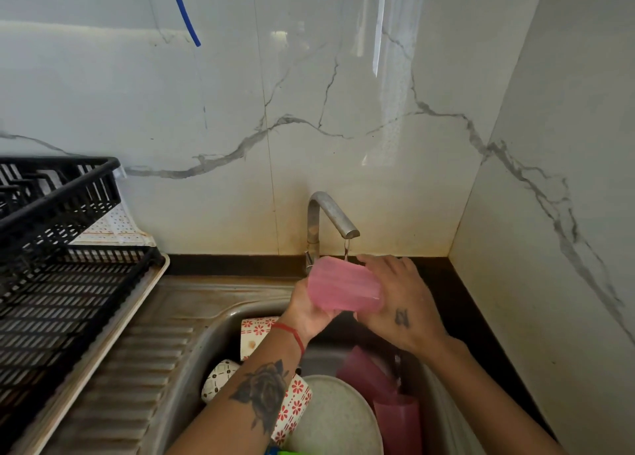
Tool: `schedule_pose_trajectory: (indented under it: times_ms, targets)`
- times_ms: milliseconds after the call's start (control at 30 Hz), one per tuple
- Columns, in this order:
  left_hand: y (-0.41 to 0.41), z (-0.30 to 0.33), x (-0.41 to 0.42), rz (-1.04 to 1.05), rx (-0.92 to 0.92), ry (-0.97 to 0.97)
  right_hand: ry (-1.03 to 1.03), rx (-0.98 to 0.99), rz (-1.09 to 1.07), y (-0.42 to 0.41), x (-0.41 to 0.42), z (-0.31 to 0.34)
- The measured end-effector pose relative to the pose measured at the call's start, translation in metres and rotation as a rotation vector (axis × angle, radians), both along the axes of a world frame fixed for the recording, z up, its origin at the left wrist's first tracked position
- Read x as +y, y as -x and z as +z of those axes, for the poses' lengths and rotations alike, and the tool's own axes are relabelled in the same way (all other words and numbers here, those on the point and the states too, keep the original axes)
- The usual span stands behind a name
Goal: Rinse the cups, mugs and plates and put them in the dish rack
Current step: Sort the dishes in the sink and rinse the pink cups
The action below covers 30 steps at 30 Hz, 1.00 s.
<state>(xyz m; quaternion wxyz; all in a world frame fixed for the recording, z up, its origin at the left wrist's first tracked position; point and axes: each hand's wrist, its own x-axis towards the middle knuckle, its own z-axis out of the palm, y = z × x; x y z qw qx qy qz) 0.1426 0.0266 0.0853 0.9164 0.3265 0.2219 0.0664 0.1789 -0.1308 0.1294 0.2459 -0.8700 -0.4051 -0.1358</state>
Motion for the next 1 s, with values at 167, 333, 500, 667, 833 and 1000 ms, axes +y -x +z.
schedule_pose_trajectory:
  times_ms: [167, 333, 500, 667, 833, 1000]
  targets:
    - [0.001, -0.021, -0.025, -0.113, 0.068, 0.197, -0.194, 0.415, -0.178, -0.002, -0.009, -0.002]
    - [0.018, -0.039, -0.039, -0.156, 0.146, 0.21, -0.648, 1.221, -0.123, 0.006, -0.018, -0.032]
    - [0.034, -0.043, -0.04, -0.208, 0.231, 0.119, -0.619, 1.33, -0.026, 0.023, -0.015, -0.063]
    - [0.057, -0.051, -0.02, 0.005, 0.388, -0.124, -0.512, 1.19, -0.029, 0.022, -0.004, -0.071]
    - [0.112, -0.058, 0.018, 0.149, 0.44, -0.282, -0.4, 1.174, 0.106, 0.032, 0.025, -0.064]
    - [0.182, -0.056, 0.066, 0.512, 0.458, -0.739, -0.302, 1.151, 0.268, 0.061, 0.086, -0.051]
